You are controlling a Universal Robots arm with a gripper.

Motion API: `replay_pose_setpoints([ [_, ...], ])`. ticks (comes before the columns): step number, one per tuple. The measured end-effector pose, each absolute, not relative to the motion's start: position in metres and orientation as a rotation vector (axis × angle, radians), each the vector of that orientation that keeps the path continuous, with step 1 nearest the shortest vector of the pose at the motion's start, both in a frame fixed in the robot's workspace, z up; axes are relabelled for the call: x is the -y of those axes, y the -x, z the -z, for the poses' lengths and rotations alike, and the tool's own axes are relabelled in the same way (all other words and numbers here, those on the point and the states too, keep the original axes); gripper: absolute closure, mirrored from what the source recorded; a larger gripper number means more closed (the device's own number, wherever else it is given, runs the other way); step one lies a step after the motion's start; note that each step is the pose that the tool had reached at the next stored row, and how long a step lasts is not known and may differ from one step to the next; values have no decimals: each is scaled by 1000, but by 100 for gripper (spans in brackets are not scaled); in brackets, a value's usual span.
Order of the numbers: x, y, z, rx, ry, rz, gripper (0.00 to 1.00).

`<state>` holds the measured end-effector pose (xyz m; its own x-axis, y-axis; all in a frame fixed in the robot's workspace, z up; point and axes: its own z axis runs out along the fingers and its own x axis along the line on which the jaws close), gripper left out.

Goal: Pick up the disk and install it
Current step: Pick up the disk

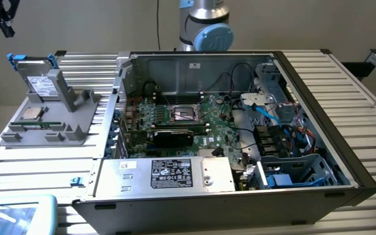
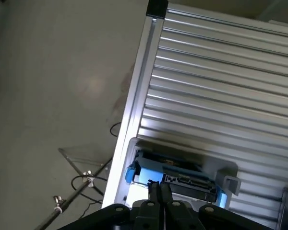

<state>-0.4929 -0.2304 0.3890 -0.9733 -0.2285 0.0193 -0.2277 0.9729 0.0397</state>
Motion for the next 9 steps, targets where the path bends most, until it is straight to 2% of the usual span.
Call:
replay_pose_setpoints([
  [9,230,493,-389,3054,-611,55,89],
])
